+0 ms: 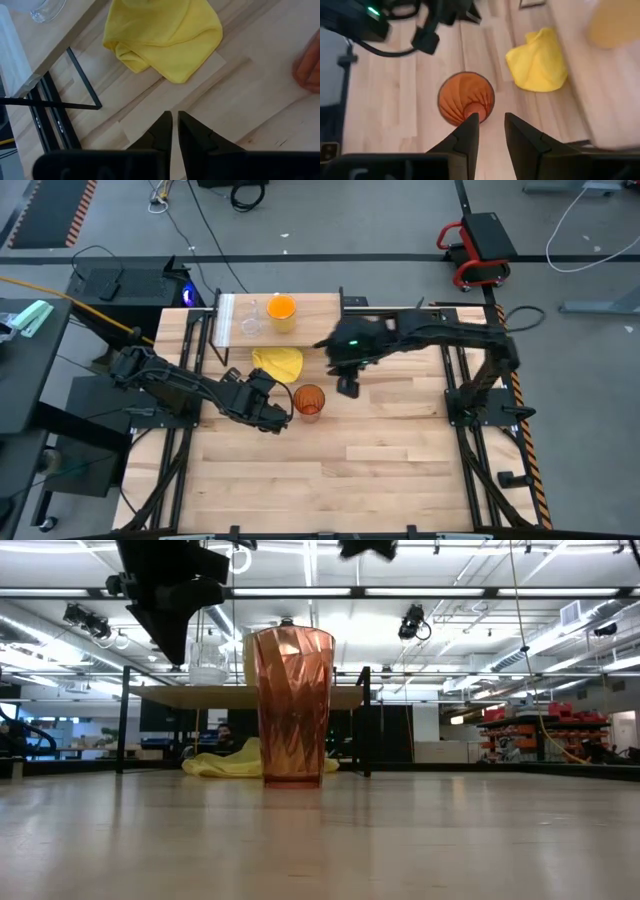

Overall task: Stack small to large cups/mugs on shelf
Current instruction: Put the orange cup on the shelf

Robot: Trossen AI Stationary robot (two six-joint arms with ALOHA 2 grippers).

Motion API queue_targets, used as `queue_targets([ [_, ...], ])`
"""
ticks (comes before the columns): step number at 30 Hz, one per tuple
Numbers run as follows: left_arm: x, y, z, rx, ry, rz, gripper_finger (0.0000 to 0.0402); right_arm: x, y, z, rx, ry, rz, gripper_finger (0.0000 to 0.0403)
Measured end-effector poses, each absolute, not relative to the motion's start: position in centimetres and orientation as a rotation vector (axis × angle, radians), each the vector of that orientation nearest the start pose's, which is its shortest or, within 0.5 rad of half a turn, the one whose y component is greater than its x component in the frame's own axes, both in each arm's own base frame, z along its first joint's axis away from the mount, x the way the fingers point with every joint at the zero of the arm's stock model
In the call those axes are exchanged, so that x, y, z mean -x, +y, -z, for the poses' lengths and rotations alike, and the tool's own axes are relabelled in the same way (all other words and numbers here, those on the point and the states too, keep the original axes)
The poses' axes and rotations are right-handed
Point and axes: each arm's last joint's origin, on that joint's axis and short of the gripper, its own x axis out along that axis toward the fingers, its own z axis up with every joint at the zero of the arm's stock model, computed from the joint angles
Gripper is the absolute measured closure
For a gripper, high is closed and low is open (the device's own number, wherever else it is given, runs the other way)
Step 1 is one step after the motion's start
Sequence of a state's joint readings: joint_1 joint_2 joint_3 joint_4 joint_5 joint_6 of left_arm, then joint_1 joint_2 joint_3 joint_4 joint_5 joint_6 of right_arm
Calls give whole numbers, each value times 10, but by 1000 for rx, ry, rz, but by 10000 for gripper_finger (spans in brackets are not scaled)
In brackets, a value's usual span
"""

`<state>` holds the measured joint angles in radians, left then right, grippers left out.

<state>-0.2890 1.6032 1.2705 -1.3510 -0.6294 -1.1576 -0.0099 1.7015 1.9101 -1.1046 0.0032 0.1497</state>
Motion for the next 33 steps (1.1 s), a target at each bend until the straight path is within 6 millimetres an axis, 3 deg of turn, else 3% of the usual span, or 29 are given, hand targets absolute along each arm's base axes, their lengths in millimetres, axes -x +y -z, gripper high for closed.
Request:
queue_targets([
  [5,-262,-60,-256,178,1104,-994,367,-301,16,-421,-139,844,150,305],
  [9,-257,-56,-266,225,1071,-979,361,-273,34,-415,-125,836,212,304],
  [15,-255,-46,-288,348,967,-873,356,-242,55,-359,-148,915,275,304],
  [25,-285,-17,-314,549,774,-524,361,-214,62,-252,-209,991,319,304],
  [29,-285,0,-312,597,803,-545,351,-204,58,-222,-231,1047,380,304],
  [33,-285,11,-312,610,798,-576,336,-197,53,-206,-242,1080,435,304],
])
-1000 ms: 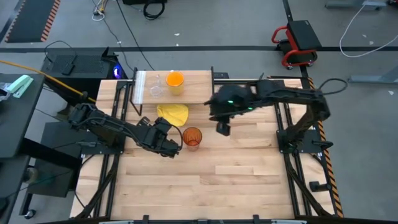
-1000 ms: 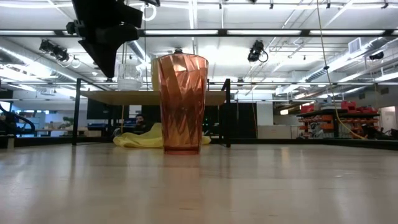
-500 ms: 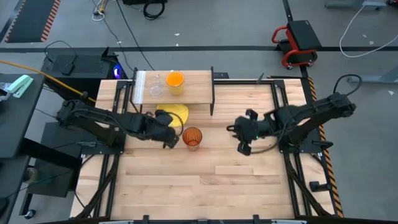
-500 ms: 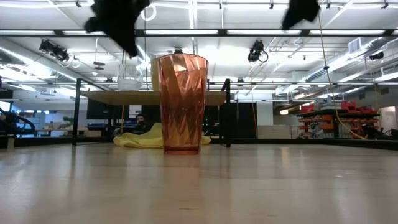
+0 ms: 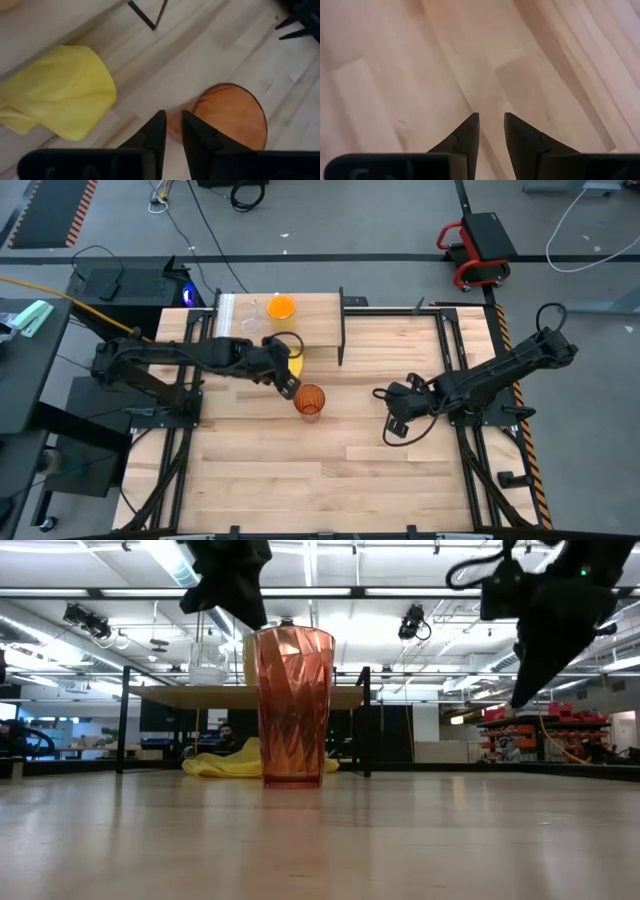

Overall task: Stack small to large cups/mugs on shelf
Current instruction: Put the orange cup on the shelf

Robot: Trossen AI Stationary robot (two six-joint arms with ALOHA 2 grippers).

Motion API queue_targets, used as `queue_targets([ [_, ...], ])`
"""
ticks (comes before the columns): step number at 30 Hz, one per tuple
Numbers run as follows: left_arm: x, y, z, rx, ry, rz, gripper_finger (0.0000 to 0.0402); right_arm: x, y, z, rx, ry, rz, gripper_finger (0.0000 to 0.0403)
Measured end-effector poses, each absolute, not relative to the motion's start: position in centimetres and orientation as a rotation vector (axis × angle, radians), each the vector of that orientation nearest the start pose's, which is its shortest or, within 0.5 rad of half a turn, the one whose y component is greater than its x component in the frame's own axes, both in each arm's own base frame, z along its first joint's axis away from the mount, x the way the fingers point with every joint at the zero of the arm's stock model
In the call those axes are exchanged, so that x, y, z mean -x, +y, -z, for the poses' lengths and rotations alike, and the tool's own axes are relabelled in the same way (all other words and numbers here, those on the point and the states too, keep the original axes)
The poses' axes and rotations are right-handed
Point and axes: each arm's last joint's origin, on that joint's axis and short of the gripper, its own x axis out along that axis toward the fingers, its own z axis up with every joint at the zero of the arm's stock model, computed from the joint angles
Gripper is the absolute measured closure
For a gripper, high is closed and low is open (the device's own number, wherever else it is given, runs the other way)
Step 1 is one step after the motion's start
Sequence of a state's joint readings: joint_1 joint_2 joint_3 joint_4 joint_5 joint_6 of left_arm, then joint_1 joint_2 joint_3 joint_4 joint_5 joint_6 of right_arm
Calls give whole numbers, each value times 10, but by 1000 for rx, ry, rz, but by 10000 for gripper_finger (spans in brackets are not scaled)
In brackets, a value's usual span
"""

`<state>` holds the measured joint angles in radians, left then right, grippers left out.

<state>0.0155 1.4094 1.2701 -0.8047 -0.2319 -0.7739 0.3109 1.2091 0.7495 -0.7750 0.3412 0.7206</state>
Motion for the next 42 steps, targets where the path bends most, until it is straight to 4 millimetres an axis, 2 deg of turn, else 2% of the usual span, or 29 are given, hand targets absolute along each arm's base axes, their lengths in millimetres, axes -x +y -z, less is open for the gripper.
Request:
queue_targets([
  [5,-293,14,-303,614,828,-582,316,-198,49,-203,-245,1056,472,304],
  [12,-304,13,-284,649,931,-537,295,-207,49,-206,-246,982,430,304],
  [27,-308,18,-283,683,916,-516,283,-207,49,-207,-244,981,424,304],
  [42,-311,10,-281,691,932,-463,281,-207,49,-207,-244,980,423,304],
])
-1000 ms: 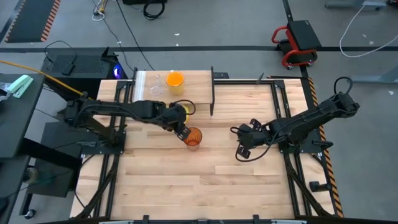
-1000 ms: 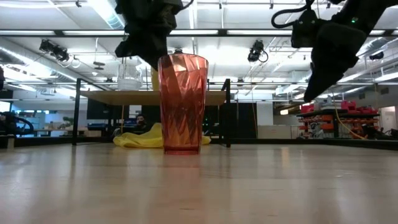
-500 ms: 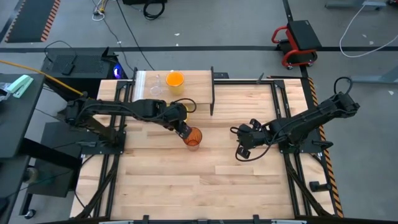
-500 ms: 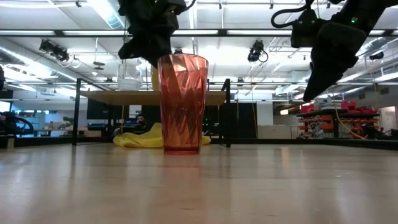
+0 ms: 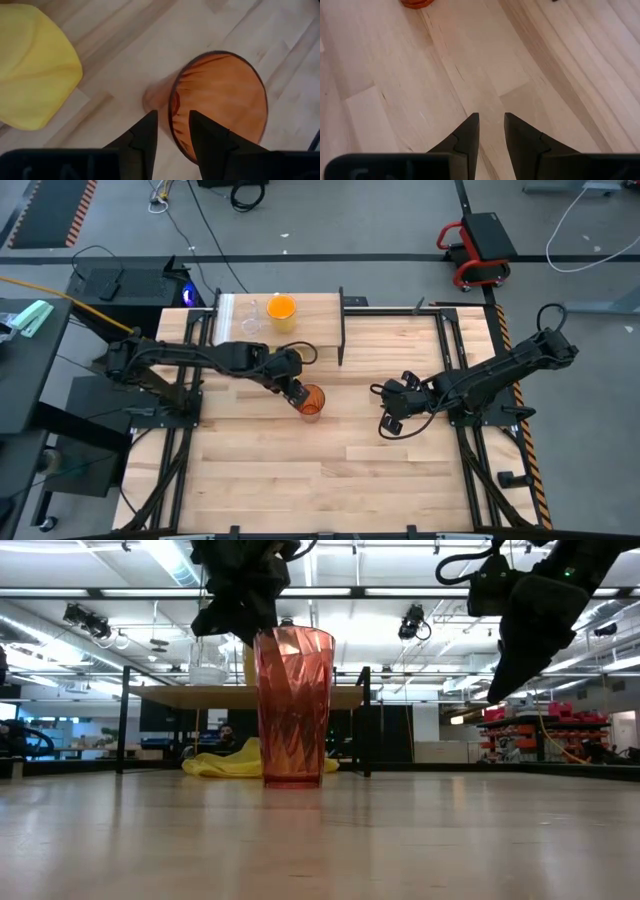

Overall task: Stack small to large cups/mugs on shelf
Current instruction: Put the orange cup on the shelf

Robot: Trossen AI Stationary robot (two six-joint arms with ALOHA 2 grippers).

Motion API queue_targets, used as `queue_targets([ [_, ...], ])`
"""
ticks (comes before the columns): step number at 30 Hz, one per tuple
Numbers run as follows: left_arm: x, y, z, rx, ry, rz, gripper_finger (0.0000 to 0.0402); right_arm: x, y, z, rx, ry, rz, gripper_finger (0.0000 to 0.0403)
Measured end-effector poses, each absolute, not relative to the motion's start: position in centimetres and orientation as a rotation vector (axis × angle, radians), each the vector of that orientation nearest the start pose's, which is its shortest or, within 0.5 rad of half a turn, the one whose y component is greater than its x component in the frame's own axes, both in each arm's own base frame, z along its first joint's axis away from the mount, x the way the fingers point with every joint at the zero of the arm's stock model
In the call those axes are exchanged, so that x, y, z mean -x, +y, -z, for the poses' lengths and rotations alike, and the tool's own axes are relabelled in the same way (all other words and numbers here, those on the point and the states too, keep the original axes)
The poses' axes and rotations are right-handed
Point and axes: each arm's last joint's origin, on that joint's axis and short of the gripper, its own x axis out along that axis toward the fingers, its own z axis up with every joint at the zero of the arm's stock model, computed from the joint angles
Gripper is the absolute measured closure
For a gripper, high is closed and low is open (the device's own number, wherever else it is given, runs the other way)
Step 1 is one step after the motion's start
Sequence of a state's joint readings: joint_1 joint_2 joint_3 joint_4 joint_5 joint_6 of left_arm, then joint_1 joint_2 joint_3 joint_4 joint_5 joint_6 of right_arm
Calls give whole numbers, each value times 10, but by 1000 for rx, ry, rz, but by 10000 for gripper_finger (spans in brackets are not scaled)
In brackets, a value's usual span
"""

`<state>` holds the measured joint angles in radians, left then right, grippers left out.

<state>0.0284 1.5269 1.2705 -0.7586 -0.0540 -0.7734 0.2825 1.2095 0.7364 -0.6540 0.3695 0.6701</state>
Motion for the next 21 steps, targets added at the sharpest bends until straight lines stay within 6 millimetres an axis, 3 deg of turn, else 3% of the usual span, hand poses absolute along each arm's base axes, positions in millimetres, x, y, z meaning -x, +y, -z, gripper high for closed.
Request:
queue_targets([
  [16,-324,6,-258,681,1024,-471,289,-209,50,-208,-239,964,409,304],
  [21,-326,8,-258,689,998,-469,305,-209,50,-208,-238,961,406,304],
])
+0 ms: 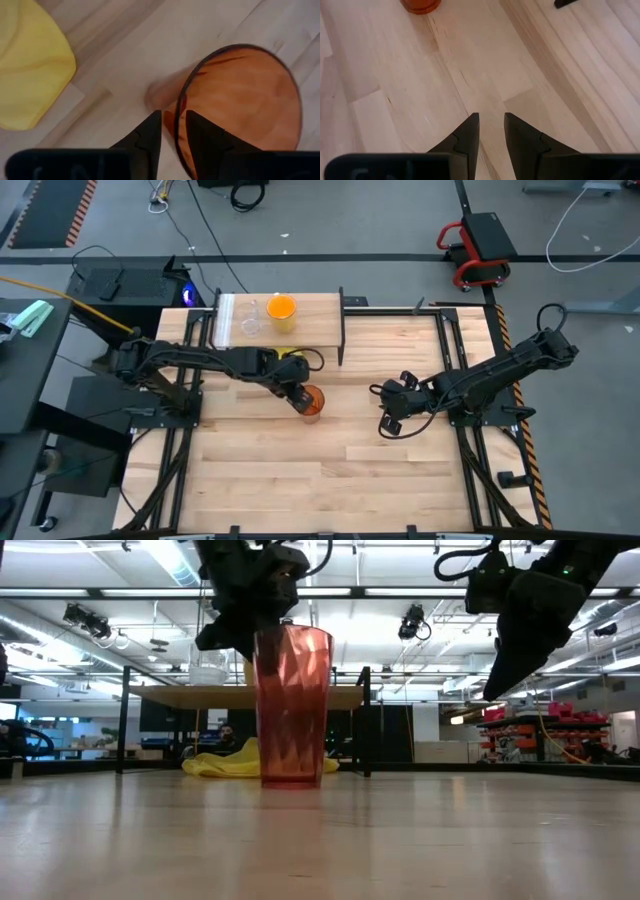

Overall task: Stack small to large cups/mugs on shelf
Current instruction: Put the orange cup on the shelf

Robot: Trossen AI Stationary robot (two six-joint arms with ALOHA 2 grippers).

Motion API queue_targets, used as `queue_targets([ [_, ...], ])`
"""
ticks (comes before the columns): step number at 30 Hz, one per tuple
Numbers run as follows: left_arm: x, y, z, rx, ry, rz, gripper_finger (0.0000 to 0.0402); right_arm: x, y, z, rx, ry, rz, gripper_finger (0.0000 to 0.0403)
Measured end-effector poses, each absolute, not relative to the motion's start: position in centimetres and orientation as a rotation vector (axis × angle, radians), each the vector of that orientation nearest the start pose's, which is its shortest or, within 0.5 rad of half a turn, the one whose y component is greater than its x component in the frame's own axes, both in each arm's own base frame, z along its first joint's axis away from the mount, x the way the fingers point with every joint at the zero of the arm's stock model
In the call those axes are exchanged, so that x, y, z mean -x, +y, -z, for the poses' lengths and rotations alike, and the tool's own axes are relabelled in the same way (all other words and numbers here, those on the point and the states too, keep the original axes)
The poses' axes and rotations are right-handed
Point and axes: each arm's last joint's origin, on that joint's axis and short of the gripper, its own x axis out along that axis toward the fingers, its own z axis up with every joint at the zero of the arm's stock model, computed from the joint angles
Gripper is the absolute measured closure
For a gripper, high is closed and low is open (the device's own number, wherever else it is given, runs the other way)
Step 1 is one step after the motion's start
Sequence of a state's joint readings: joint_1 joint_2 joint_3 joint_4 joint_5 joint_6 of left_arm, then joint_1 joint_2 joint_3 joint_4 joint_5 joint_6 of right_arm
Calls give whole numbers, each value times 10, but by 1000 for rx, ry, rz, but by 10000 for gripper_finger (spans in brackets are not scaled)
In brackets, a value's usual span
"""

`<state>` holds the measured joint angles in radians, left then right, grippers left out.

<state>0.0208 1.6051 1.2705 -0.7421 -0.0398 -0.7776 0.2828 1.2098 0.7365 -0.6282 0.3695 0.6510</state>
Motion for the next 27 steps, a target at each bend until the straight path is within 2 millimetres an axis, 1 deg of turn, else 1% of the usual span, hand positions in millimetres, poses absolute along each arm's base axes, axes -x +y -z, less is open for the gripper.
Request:
queue_targets([
  [3,-329,9,-260,691,966,-456,326,-209,50,-208,-239,960,406,304],
  [8,-332,12,-263,668,925,-428,378,-210,50,-208,-239,958,406,304],
  [9,-333,14,-266,662,923,-422,386,-210,50,-208,-239,959,405,304],
  [12,-336,18,-280,638,894,-413,386,-210,50,-208,-239,959,406,304],
  [15,-340,22,-302,616,841,-396,377,-210,50,-208,-239,959,405,304],
  [18,-339,27,-331,579,809,-401,387,-210,50,-208,-240,959,405,304],
  [21,-338,33,-361,530,764,-430,389,-210,50,-208,-231,960,401,304],
  [25,-337,42,-397,455,744,-476,385,-210,50,-208,-204,966,386,304],
  [27,-339,48,-407,415,776,-493,388,-210,50,-208,-186,963,373,304],
])
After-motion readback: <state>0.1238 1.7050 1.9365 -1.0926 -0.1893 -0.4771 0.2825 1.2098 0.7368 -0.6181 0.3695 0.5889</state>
